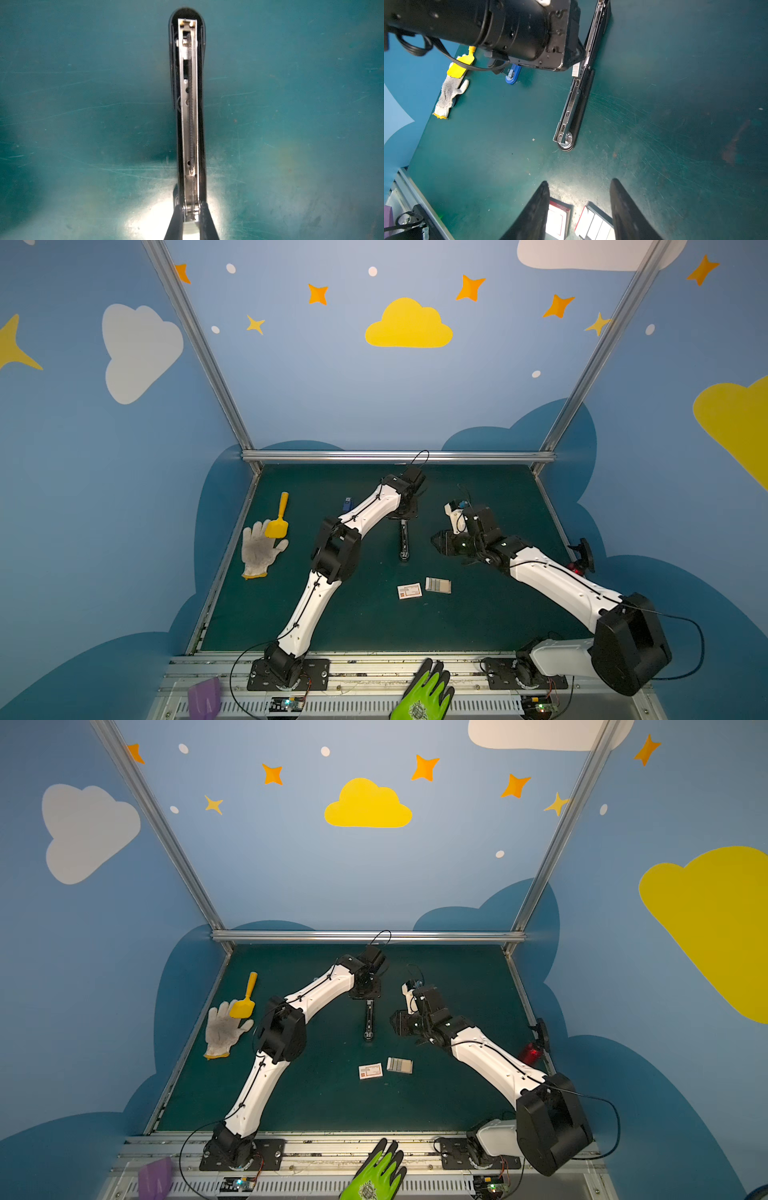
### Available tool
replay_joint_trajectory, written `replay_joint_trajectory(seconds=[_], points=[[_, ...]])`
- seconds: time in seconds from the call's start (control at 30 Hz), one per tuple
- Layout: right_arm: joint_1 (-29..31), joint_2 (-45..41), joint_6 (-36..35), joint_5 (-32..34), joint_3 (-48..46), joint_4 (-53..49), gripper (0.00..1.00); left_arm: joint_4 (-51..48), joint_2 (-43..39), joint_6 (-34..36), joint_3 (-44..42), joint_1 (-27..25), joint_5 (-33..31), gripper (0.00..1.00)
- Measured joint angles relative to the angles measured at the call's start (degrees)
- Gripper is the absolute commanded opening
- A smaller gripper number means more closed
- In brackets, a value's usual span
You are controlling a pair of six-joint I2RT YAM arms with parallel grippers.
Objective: Load the staples into the stapler
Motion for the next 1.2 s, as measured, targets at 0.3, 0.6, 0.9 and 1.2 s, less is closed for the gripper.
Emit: replay_joint_trajectory(seconds=[0.3, 0.6, 0.9, 1.2], points=[[-0.31, -0.26, 0.02, -0.02, -0.20, -0.02, 0.48, -0.33, 0.00, -0.33, 0.31, -0.37, -0.37, 0.10], [-0.15, -0.48, 0.55, -1.22, -1.60, 0.48, 0.48, -0.48, 0.00, -0.85, 0.31, -0.81, -1.38, 0.09], [0.48, -0.59, 1.14, -1.62, -2.08, 0.52, 0.49, -0.50, -0.02, -1.09, 0.31, -1.14, -2.43, 0.08], [1.38, -0.63, 1.88, -2.19, -3.89, 1.73, 0.49, -0.44, -0.57, -1.55, 0.15, -1.36, -2.40, 0.08]])
